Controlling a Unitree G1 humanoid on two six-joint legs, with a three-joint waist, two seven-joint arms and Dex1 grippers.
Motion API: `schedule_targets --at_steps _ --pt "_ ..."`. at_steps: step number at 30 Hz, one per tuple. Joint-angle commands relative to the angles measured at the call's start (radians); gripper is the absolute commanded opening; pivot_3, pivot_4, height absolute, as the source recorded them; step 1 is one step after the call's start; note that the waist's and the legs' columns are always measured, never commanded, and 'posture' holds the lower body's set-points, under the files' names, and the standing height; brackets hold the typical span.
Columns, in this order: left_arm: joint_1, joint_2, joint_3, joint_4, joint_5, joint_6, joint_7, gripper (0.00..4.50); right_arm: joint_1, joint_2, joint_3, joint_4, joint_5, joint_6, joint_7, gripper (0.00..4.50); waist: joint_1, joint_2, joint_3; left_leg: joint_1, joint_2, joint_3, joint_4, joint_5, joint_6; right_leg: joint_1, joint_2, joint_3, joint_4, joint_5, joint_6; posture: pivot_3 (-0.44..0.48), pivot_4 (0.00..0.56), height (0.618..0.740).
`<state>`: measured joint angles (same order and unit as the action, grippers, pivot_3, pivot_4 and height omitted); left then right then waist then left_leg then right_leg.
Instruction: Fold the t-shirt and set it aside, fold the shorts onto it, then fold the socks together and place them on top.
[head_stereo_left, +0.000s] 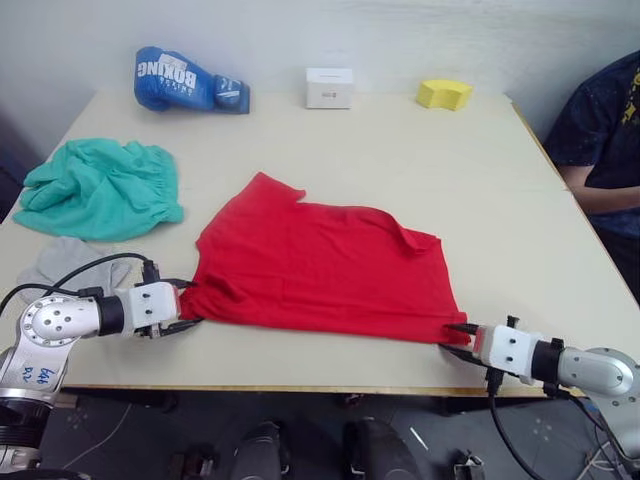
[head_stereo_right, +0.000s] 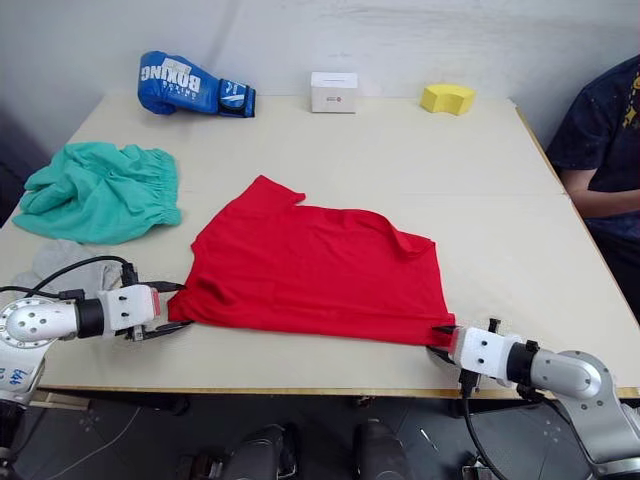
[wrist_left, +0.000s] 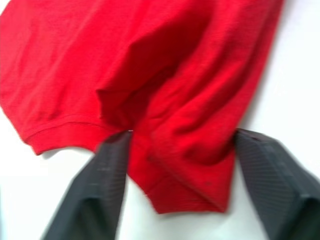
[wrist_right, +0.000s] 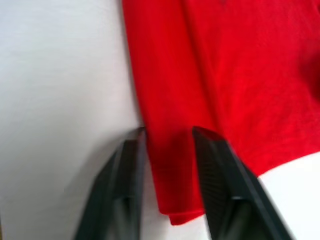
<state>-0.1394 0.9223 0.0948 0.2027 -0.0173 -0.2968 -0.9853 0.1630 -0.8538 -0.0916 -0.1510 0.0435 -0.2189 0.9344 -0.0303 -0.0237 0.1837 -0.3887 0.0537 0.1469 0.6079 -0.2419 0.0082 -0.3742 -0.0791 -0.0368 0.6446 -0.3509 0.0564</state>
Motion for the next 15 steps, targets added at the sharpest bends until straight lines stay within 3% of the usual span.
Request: schedule_targets --at_steps 1,7,15 --pt "0.021 0.01 -0.045 0.024 0.049 0.029 0.002 1.93 0.004 -0.014 -0.009 0.019 -0.006 -0.018 -0.003 0.11 0.001 0.002 -0.001 0.0 0.0 0.0 0.0 0.0 0.0 0.0 0.0 0.0 0.0 -0.001 -0.003 0.0 0.15 0.74" --pt "0.043 0.01 -0.071 0.016 0.047 0.053 0.006 0.02 0.015 -0.019 -0.017 0.024 0.007 -0.025 0.006 0.0 0.002 0.007 -0.005 0.0 0.0 0.0 0.0 0.001 0.001 0.0 0.0 0.0 0.001 -0.001 -0.002 0.0 0.15 0.74" --pt "0.258 0.054 0.074 -0.12 -0.067 0.049 -0.009 0.02 0.063 -0.042 -0.065 -0.01 0.056 -0.02 0.023 0.0 -0.014 0.009 -0.008 0.0 0.0 0.001 -0.002 0.0 0.0 -0.001 0.0 0.0 -0.001 -0.003 0.003 0.0 0.15 0.74"
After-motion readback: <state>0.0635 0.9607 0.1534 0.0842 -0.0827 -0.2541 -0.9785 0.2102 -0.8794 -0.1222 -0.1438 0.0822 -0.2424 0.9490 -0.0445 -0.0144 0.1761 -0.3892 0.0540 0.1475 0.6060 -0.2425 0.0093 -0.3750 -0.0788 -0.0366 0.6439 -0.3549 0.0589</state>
